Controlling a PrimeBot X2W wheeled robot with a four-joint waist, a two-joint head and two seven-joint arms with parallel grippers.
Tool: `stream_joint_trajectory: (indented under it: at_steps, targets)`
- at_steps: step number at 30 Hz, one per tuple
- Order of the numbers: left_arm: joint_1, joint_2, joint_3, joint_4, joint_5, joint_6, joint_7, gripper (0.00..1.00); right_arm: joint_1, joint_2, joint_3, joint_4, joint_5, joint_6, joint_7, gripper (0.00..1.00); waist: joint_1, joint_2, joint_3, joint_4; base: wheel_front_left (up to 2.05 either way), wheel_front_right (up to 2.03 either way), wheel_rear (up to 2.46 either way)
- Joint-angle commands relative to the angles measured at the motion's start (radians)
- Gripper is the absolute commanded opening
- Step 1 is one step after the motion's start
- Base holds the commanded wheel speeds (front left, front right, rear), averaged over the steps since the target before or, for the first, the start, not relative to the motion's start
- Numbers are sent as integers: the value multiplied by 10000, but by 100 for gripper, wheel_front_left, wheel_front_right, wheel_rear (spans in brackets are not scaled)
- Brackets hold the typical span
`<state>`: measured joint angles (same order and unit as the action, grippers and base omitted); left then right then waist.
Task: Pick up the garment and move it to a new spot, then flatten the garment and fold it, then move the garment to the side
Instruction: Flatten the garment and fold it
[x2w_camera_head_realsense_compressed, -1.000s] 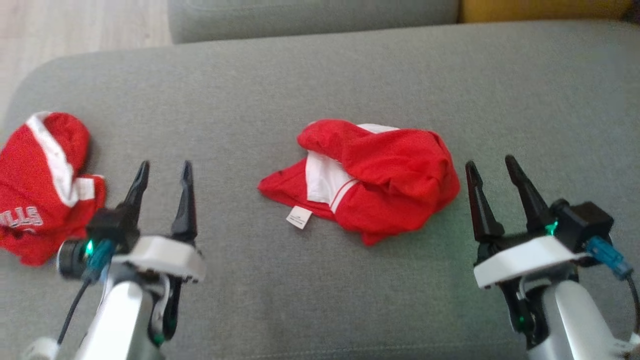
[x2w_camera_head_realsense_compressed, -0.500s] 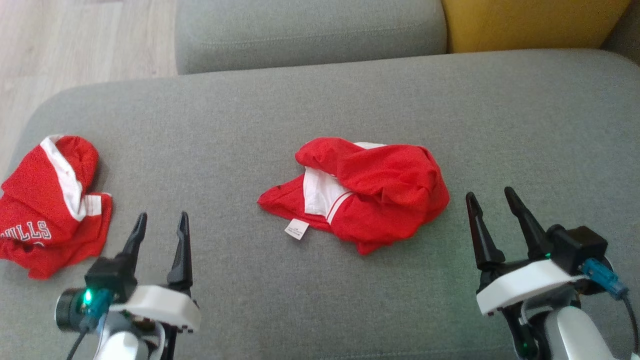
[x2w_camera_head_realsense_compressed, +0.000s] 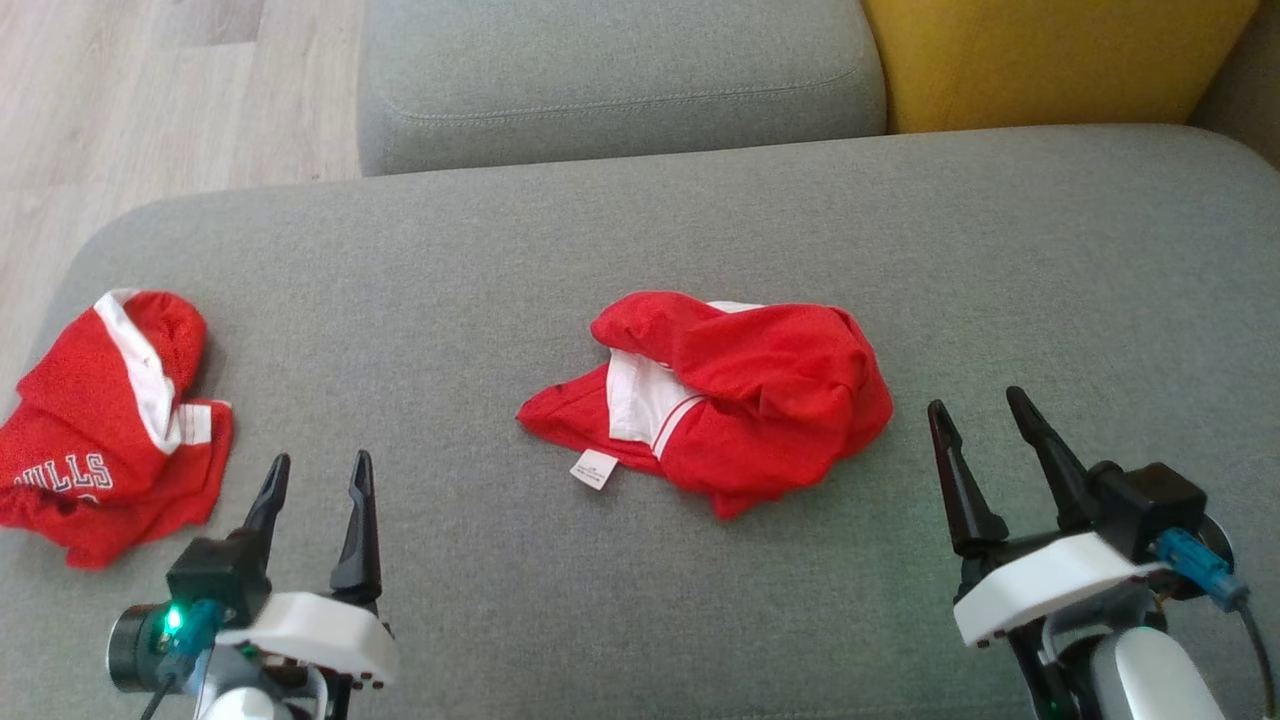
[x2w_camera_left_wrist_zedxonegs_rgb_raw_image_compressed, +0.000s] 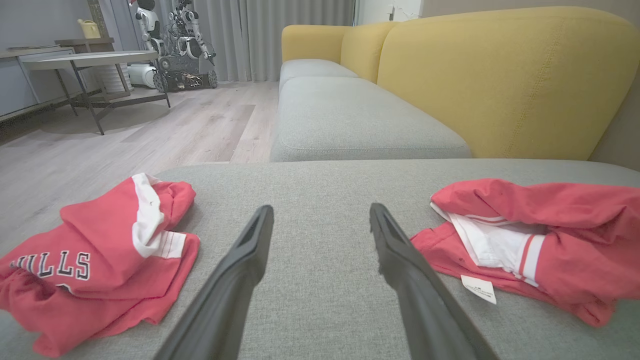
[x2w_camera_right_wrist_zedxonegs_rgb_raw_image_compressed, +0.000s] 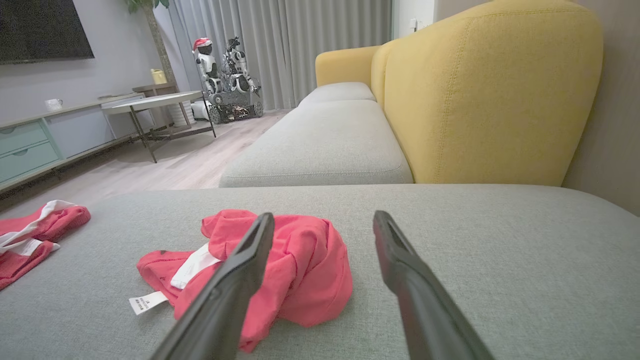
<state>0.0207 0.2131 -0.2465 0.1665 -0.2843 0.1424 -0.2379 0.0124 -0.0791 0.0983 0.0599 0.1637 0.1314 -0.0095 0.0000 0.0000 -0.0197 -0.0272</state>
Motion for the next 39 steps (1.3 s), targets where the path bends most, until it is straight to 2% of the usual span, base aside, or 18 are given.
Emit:
stream_joint_trajectory:
  at_steps: [1,28,34,39]
  targets:
    - [-254,212,345,-323,-24,80,-18,100,-190,-166,201,-428,-86,-7,38,100,0,0,-1,-4,0,0,0]
    - [-397,249,131,-395,-130,199,-5,100,-165,-161,240,-468,-138,-7,184,100,0,0,155,44,0,0,0]
    - [-864,228,-92,-460,-55,70,49,100,-611,-353,743,188,-93,-7,232,100,0,0,588,475,0,0,0]
    - [-1439,99,-228,-371,-2,-35,-41,100,-1748,-621,1648,1366,-194,-7,92,100,0,0,1120,1089,0,0,0]
